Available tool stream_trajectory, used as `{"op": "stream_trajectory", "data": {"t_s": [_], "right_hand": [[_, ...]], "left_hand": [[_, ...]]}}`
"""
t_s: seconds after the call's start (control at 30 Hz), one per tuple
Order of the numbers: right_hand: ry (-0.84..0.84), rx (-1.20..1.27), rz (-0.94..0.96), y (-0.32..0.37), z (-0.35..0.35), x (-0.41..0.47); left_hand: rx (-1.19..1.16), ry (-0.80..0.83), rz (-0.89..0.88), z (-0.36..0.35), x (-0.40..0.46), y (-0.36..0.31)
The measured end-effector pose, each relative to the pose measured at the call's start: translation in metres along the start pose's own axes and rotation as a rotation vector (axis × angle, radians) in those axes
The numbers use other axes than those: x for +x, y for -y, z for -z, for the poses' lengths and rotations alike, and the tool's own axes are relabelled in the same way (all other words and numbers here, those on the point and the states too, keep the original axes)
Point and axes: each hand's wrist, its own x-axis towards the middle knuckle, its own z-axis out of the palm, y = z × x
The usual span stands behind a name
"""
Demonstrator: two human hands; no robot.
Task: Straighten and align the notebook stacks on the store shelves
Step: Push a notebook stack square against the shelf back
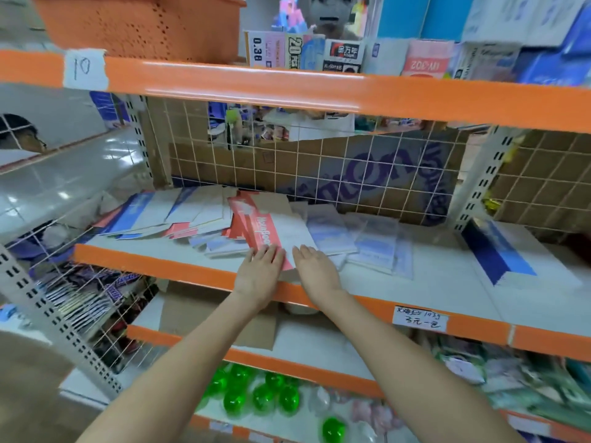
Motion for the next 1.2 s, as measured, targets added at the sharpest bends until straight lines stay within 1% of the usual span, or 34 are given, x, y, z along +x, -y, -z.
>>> {"op": "stream_trajectory", "data": {"t_s": [0.13,0.23,0.33,0.43,0.57,0.67,0.77,0.87,0.97,1.07,1.2], "right_hand": [[-0.006,-0.014,0.007,0.000,0.005,-0.011],[-0.030,-0.013,-0.007,-0.012,0.010,-0.019],[-0.084,-0.011,-0.046,-0.038,0.019,-0.030],[-0.154,-0.016,-0.096,-0.081,0.029,-0.049],[-0.213,-0.034,-0.171,-0.166,0.043,-0.093],[-0.220,-0.067,-0.221,-0.241,0.053,-0.139],[-0.253,-0.049,-0.287,-0.318,0.062,-0.191],[-0.262,-0.048,-0.343,-0.387,0.069,-0.245],[-0.250,-0.056,-0.402,-0.445,0.075,-0.291],[-0.208,-0.077,-0.452,-0.491,0.075,-0.323],[-0.190,-0.060,-0.515,-0.537,0.066,-0.345]], "left_hand": [[-0.003,-0.025,0.022,0.004,-0.001,-0.005],[0.010,-0.060,-0.014,0.010,0.003,-0.018],[-0.010,-0.132,-0.061,0.021,0.012,-0.042],[-0.027,-0.213,-0.121,0.036,0.025,-0.085],[-0.066,-0.298,-0.218,0.059,0.047,-0.171],[-0.100,-0.341,-0.313,0.074,0.062,-0.250],[-0.163,-0.387,-0.380,0.086,0.073,-0.338],[-0.208,-0.417,-0.447,0.096,0.079,-0.423],[-0.256,-0.411,-0.501,0.104,0.085,-0.498],[-0.280,-0.387,-0.562,0.111,0.091,-0.556],[-0.297,-0.364,-0.600,0.112,0.107,-0.606]]}}
